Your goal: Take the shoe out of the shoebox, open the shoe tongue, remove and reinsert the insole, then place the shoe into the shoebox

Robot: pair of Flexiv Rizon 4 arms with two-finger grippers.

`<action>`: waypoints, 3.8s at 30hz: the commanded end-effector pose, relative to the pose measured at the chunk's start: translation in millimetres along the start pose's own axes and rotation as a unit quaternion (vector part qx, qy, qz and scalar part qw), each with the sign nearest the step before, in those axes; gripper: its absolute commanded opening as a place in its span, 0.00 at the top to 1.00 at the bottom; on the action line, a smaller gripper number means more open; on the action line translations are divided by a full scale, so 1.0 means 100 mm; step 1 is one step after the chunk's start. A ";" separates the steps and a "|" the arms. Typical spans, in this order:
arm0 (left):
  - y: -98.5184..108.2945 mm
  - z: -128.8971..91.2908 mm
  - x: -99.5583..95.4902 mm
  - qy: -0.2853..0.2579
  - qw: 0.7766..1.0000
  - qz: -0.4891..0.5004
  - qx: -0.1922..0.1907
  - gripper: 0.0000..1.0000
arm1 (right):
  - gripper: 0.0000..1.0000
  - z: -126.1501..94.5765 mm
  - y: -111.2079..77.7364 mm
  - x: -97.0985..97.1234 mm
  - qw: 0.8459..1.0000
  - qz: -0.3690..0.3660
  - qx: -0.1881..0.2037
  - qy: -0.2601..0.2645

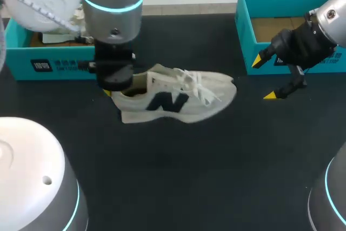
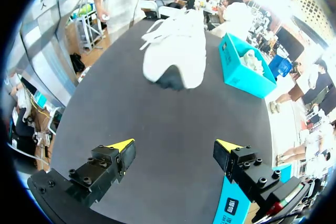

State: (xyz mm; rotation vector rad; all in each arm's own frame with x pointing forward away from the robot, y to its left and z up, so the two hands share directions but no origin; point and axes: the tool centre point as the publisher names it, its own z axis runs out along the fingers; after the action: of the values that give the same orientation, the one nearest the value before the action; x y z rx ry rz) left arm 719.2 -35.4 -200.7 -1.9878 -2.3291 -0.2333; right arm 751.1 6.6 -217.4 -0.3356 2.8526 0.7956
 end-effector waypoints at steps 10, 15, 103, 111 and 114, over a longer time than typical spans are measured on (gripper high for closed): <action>0.03 0.64 -0.43 0.009 1.000 0.014 0.000 1.00 | 0.00 0.01 0.00 0.00 1.000 0.000 0.001 0.000; 0.07 0.88 -0.52 0.012 1.000 0.021 -0.004 1.00 | 0.00 0.01 0.00 0.00 1.000 0.000 0.001 0.000; -0.10 1.07 0.77 -0.401 0.745 -0.324 0.423 0.00 | 0.00 0.01 0.00 0.00 1.000 0.000 0.001 0.000; -0.02 1.39 0.94 -0.407 0.647 -0.427 0.483 0.00 | 0.00 0.01 0.00 0.00 1.000 0.000 0.001 0.000; -0.02 1.53 0.99 -0.411 0.629 -0.447 0.485 0.00 | 0.00 0.01 0.00 0.00 1.000 0.000 0.001 0.000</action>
State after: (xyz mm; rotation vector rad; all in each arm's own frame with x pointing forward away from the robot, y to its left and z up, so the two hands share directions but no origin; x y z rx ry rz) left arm 712.1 80.6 -324.7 -0.3780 -2.5747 1.6821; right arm 751.1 6.6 -217.4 -0.3356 2.8526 0.7956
